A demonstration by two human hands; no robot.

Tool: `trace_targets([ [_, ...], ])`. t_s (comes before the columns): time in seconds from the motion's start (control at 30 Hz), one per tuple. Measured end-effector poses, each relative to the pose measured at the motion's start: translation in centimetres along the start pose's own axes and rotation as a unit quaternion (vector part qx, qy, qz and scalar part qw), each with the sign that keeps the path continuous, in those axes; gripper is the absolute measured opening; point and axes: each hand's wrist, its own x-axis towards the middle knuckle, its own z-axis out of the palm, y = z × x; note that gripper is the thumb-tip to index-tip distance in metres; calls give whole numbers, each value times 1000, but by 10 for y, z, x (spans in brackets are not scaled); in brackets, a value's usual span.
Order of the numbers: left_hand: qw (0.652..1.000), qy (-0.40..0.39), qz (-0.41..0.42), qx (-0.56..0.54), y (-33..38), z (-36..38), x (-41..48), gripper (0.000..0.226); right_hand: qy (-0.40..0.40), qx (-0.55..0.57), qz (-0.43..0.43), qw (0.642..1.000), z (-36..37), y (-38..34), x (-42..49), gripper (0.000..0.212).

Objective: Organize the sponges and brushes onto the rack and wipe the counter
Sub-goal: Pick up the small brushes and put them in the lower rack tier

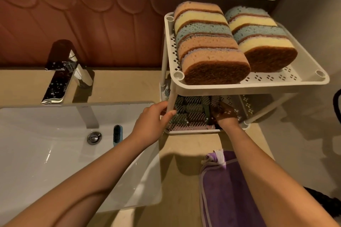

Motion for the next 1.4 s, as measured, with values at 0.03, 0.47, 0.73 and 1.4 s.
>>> trace_targets([
  [0.03,1000,1,-1,-5,0,0,0,24,11,-2,-7,1000,2,5,0,39],
  [0.47,990,31,-80,-116,-20,4,-38,40,84,18,-74,994,27,-19,-92,9],
  [0.73,969,-20,-196,-148,-98,-30,-100,26,-97,82,-106,986,93,-56,-186,3],
  [1.4,856,-32,-468,-219,-220,-87,-143,14,-248,-240,11,939,277,-61,-175,26],
])
